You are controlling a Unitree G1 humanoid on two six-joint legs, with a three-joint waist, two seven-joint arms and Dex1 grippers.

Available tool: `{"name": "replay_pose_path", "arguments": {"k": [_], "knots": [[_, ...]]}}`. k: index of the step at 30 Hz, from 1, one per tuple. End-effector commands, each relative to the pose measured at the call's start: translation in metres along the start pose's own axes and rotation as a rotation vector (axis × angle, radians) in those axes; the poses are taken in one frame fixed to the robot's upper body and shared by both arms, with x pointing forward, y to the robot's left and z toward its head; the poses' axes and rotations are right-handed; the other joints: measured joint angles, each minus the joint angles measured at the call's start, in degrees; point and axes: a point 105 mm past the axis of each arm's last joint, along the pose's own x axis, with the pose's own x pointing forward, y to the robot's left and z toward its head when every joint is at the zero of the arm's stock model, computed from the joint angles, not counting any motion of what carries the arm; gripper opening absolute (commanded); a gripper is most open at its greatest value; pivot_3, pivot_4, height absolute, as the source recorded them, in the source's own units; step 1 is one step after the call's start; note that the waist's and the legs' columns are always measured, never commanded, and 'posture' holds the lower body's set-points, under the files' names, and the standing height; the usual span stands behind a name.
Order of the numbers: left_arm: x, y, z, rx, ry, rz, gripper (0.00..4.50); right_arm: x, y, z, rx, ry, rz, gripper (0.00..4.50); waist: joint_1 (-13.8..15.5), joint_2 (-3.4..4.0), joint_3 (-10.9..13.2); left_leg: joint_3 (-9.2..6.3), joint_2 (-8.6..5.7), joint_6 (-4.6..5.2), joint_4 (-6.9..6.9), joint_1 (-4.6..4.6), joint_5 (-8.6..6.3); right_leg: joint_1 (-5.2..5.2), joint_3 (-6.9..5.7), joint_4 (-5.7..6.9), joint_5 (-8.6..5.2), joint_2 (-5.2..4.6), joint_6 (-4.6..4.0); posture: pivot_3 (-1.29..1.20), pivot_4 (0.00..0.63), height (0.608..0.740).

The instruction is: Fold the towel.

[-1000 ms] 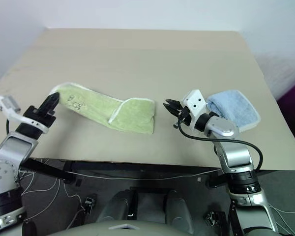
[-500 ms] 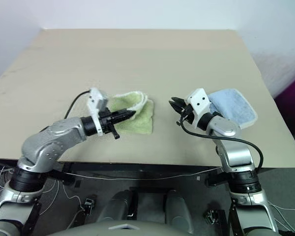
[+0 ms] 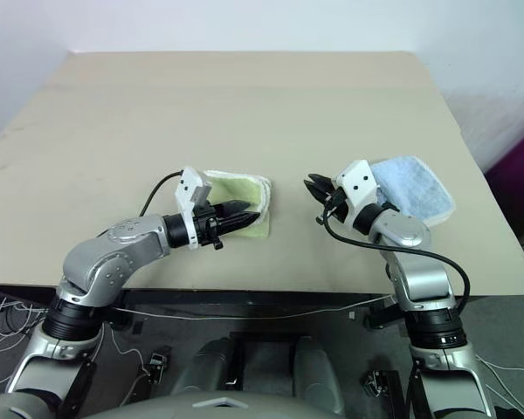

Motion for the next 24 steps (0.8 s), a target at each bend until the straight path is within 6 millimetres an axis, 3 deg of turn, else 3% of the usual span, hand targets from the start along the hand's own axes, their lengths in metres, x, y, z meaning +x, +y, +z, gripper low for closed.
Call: {"name": "replay_pose_path", "arguments": {"k": [1, 2, 5, 8, 13, 16, 20, 24], "knots": [[-0.011, -0.004, 0.014, -0.007, -0.071, -0.005, 3.31, 0.002, -0.002, 0.019, -0.041, -0.062, 0.002, 0.53, -0.02, 0.00, 0.00, 0.00, 0.00, 0.00, 0.00, 0.00, 0.00, 0.00, 0.00, 0.00, 0.00, 0.00, 0.00, 0.00, 0.150, 0.740], [-0.013, -0.004, 0.015, -0.019, -0.083, -0.009, 3.59, 0.003, -0.002, 0.019, -0.041, -0.064, 0.005, 0.53, 0.01, 0.00, 0.00, 0.00, 0.00, 0.00, 0.00, 0.00, 0.00, 0.00, 0.00, 0.00, 0.00, 0.00, 0.00, 0.00, 0.150, 0.740], [-0.031, -0.001, 0.040, -0.060, -0.230, 0.005, 3.61, 0.005, 0.002, 0.022, -0.032, -0.071, 0.035, 0.37, 0.04, -0.01, 0.00, -0.01, 0.00, 0.00, 0.01, 0.00, 0.00, 0.00, 0.00, 0.01, 0.00, -0.01, 0.00, 0.00, 0.150, 0.740], [-0.044, 0.016, 0.048, -0.046, -0.263, 0.103, 3.62, 0.009, 0.007, 0.028, -0.010, -0.090, 0.062, 0.01, 0.05, 0.00, 0.00, -0.01, 0.00, 0.00, 0.03, 0.00, 0.00, 0.00, 0.00, 0.01, 0.00, -0.02, 0.01, 0.00, 0.150, 0.740], [-0.057, 0.049, 0.047, 0.030, -0.240, 0.271, 2.49, 0.027, 0.019, 0.044, 0.029, -0.132, 0.119, 0.00, -0.05, 0.00, 0.00, -0.01, 0.00, 0.00, 0.03, 0.01, 0.00, 0.00, -0.01, 0.02, 0.01, 0.03, 0.01, 0.00, 0.150, 0.740], [-0.054, 0.056, 0.037, 0.097, -0.182, 0.293, 1.50, 0.040, 0.031, 0.049, 0.059, -0.140, 0.165, 0.00, -0.03, 0.00, 0.00, -0.01, 0.00, -0.02, 0.01, 0.00, 0.01, -0.05, 0.00, 0.04, 0.01, 0.04, 0.01, 0.00, 0.150, 0.740], [-0.041, 0.058, 0.017, 0.155, -0.087, 0.273, 0.14, 0.057, 0.056, 0.042, 0.060, -0.098, 0.254, 0.00, 0.15, 0.00, 0.00, -0.01, -0.03, -0.02, 0.01, -0.01, 0.01, -0.03, -0.01, 0.02, 0.01, -0.02, 0.01, 0.00, 0.150, 0.740], [-0.031, 0.064, -0.011, 0.190, 0.029, 0.275, 0.06, 0.070, 0.076, 0.011, 0.087, 0.012, 0.320, 0.00, -0.01, 0.00, 0.00, 0.00, -0.04, -0.02, 0.01, 0.00, 0.01, -0.06, -0.01, 0.04, 0.01, -0.01, 0.00, 0.00, 0.150, 0.740]]}}
